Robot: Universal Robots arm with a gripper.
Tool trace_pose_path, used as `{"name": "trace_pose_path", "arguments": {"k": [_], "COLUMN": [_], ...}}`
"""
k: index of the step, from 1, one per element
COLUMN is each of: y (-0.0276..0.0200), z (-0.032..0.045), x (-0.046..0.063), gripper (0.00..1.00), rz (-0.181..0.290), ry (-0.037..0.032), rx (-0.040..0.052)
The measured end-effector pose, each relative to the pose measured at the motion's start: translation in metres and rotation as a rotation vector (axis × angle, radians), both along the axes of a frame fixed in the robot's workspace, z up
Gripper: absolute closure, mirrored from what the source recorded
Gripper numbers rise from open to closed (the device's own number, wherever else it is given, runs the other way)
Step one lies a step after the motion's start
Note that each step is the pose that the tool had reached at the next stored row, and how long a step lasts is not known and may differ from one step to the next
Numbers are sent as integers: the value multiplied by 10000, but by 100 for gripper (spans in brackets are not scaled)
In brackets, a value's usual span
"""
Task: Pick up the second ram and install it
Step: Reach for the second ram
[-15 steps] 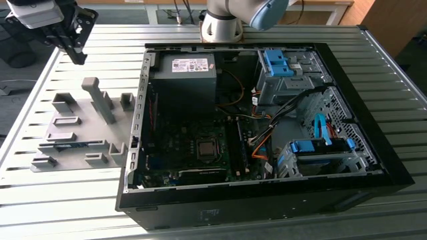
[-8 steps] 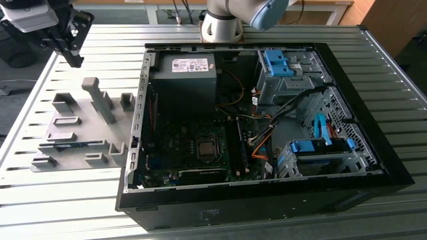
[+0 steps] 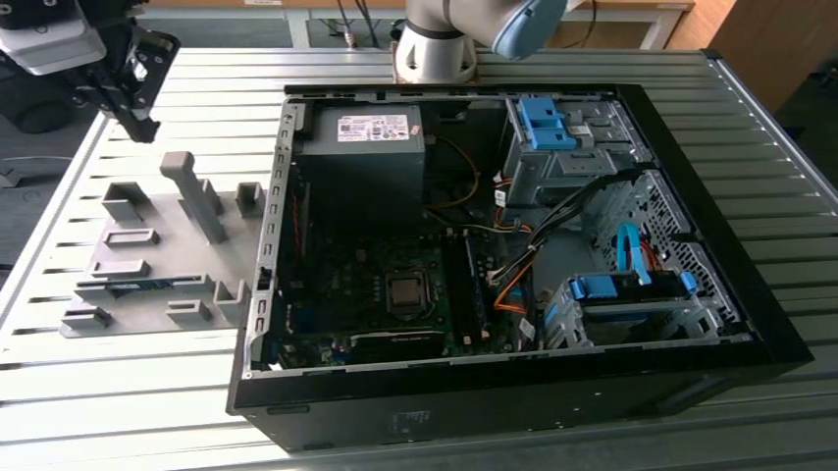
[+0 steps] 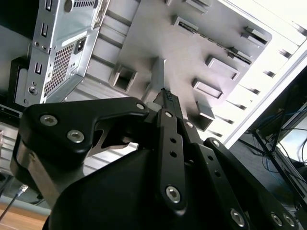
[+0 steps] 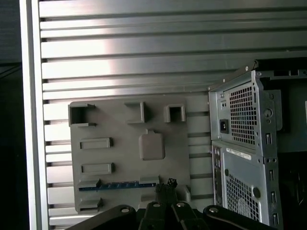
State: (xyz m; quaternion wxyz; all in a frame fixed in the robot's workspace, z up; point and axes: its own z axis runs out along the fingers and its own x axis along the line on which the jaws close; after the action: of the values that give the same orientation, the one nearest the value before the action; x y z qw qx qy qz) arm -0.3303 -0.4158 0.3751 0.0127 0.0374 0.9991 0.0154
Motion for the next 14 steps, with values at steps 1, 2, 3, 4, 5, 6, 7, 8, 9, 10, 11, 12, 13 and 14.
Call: {"name": "trace_pose_path", "arguments": {"k": [1,2,3,4,5,6,7,8,9,10,11,12,13,14], "y": [-6,-12,-19,-29,-39,-47,-53,-56,-59,-63,-70,-80,-94,-109], "z": [-2,-5,-8,-11,-15,-18,-23,-27,-30,-33,-36,-39,-41,-44], "x": [-11,-25,-43,-66,-87,-112,-141,-172,-199,-224,-246,-262,-273,-283], "gripper": [89,89,89,89,89,89,89,89,89,89,89,89,89,89], "rz": [3,3,5,7,8,10,12,15,17,21,24,30,36,41], "ry": [1,1,2,1,0,1,1,0,2,2,2,1,2,2], "rx": [-1,-2,-4,-5,-5,-5,-5,-4,-5,-5,-6,-5,-5,-5]}}
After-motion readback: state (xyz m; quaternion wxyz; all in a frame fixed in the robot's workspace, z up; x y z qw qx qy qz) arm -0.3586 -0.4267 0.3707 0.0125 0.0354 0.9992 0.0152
